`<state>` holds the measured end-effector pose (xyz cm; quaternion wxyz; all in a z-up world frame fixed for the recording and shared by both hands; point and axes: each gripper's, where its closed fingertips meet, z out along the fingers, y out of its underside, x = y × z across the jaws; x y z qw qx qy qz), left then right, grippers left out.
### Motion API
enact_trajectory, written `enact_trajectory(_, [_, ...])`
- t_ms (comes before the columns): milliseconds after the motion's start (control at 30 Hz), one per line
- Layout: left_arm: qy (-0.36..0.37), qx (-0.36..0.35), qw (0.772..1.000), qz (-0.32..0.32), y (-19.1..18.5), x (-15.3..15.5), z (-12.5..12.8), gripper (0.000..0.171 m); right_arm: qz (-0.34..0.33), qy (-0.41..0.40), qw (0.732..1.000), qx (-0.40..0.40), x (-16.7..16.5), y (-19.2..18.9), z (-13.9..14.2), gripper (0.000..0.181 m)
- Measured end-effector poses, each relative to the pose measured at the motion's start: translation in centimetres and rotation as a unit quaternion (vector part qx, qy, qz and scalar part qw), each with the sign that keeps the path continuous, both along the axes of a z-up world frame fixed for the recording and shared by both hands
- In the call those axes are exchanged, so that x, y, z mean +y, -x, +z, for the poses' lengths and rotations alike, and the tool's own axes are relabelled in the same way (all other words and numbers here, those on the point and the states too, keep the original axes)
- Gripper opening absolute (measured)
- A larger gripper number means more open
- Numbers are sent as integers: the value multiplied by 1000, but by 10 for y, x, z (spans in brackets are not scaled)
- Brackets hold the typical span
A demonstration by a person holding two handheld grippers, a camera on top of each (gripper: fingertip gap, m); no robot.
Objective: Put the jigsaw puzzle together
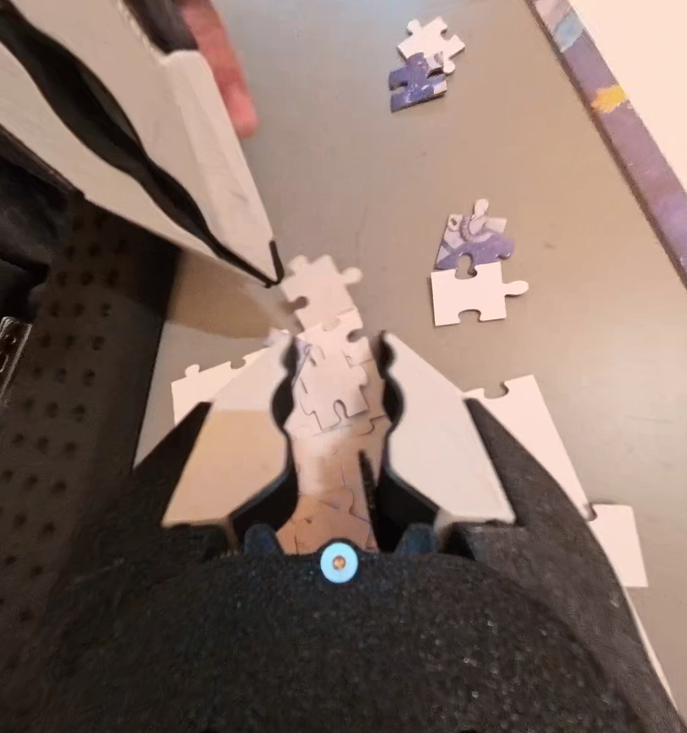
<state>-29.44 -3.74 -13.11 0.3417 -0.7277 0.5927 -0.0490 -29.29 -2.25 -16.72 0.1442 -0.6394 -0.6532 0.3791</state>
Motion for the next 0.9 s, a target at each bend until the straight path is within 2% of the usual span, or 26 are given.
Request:
enact_trajectory(67, [-1, -14, 1000, 9, -1, 3, 2, 0, 27, 0, 1000, -5, -2, -9, 4, 0])
enact_trajectory(167, [35, -23, 998, 53, 9, 11, -8, 8, 5, -33, 999, -23, 12, -23, 2, 0])
enact_trajectory(267, [124, -55, 990, 46, 7, -4, -20, 35, -16, -52, 999, 4, 17, -27, 15, 0])
enact_trajectory(333, [145, -56, 987, 34, 2, -13, -28, 50, -8, -64, 998, -8, 11, -32, 15, 6])
enact_trajectory(400, [142, -37, 989, 27, -1, -16, -37, 51, 12, -97, 995, -33, 3, -34, 7, 28])
enact_trajectory(433, [142, -25, 989, 28, -1, -17, -42, 49, 19, -110, 993, -36, 0, -31, 4, 31])
enact_trajectory(500, [150, -31, 988, 34, -2, -20, -46, 37, 34, -121, 991, -35, -8, -21, 0, 32])
enact_trajectory(600, [158, -43, 985, 45, -1, -21, -47, 36, 51, -129, 989, -45, -14, -9, -10, 39])
enact_trajectory(733, [170, -51, 983, 53, -1, -21, -47, 31, 55, -88, 993, -47, -21, -8, -9, 30])
enact_trajectory(900, [165, -49, 984, 43, -3, -23, -47, 31, 58, -45, 996, -44, -32, -16, -2, 41])
